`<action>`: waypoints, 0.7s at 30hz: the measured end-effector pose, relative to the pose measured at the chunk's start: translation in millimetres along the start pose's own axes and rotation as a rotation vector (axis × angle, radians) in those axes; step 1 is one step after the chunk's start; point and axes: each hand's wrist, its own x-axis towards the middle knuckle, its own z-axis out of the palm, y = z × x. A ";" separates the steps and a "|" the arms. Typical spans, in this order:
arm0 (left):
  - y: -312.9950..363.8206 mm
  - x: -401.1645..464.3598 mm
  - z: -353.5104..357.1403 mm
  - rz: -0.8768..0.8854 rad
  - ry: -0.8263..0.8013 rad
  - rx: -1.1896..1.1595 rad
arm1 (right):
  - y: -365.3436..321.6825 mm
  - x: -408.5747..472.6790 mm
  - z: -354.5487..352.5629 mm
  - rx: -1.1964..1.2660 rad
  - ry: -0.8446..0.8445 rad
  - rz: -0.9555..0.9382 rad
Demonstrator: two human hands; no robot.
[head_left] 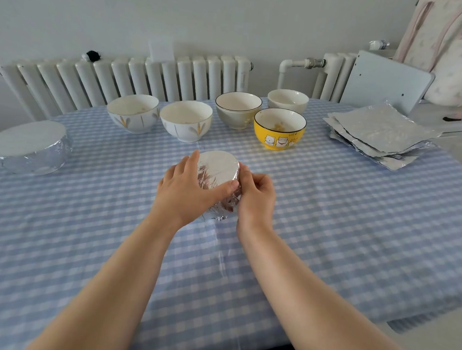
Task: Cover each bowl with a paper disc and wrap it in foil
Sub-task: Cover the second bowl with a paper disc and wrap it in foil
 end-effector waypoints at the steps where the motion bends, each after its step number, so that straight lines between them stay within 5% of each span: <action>1: -0.8 0.5 0.2 -0.003 -0.001 -0.003 | 0.2 0.3 0.5 0.002 -0.007 0.007; 10: -5.5 1.2 -0.8 -0.036 -0.018 -0.064 | -7.9 7.3 5.1 0.430 -0.253 0.204; 21: -16.0 2.7 -2.7 -0.075 -0.016 -0.222 | -11.0 4.2 9.7 0.330 -0.297 0.174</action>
